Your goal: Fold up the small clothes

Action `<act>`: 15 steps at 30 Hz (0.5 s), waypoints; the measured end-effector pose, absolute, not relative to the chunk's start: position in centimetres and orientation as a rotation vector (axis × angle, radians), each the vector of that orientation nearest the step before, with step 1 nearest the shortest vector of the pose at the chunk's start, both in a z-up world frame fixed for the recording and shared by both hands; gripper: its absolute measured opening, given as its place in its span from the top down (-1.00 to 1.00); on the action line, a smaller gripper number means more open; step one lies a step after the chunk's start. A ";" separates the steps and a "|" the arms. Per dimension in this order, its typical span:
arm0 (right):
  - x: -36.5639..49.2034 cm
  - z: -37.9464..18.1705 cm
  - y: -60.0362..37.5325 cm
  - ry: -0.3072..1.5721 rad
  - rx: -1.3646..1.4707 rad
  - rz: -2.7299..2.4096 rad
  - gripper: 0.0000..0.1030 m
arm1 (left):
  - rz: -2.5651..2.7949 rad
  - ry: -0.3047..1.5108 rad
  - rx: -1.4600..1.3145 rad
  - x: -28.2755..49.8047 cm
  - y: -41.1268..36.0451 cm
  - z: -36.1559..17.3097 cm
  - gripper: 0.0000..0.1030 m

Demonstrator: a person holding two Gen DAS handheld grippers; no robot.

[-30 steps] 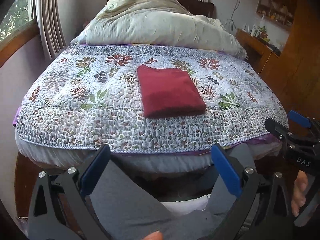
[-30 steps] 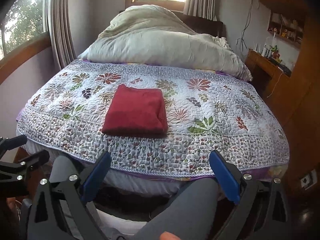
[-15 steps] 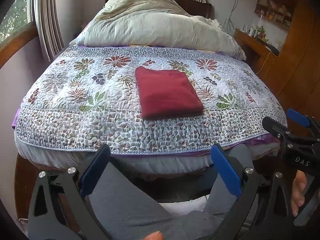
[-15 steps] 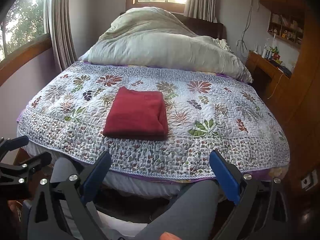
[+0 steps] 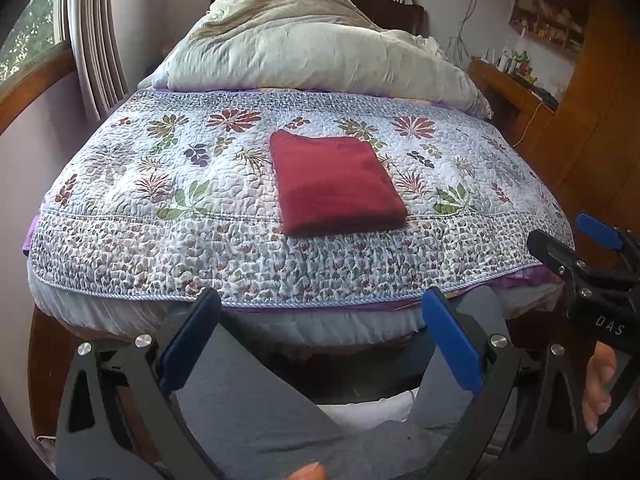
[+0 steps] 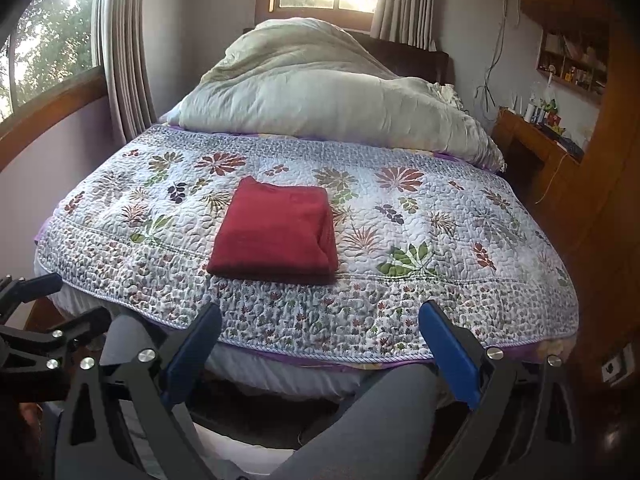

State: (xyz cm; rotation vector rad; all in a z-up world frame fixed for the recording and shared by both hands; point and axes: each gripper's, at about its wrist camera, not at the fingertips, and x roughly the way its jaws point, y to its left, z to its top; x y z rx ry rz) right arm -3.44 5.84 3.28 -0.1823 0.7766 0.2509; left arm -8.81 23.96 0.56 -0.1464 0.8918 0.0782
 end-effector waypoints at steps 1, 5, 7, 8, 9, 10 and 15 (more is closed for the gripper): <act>-3.4 3.3 5.8 0.775 -0.184 0.250 -0.92 | 0.080 0.888 -0.150 -8.8 24.0 0.6 -0.94; -3.5 3.1 5.9 0.772 -0.180 0.258 -0.92 | 0.088 0.886 -0.154 -8.8 24.2 0.5 -0.94; -3.5 3.0 5.9 0.773 -0.176 0.258 -0.92 | 0.092 0.887 -0.155 -8.8 24.2 0.5 -0.94; -3.5 2.9 5.9 0.773 -0.174 0.259 -0.92 | 0.095 0.887 -0.156 -8.9 24.2 0.5 -0.94; -3.5 2.9 5.8 0.773 -0.173 0.258 -0.92 | 0.098 0.885 -0.156 -9.0 24.2 0.5 -0.94; -3.5 2.9 5.8 0.772 -0.173 0.257 -0.92 | 0.101 0.885 -0.156 -9.0 24.2 0.5 -0.94; -3.5 2.8 5.7 0.774 -0.169 0.261 -0.92 | 0.110 0.883 -0.156 -9.1 24.2 0.5 -0.94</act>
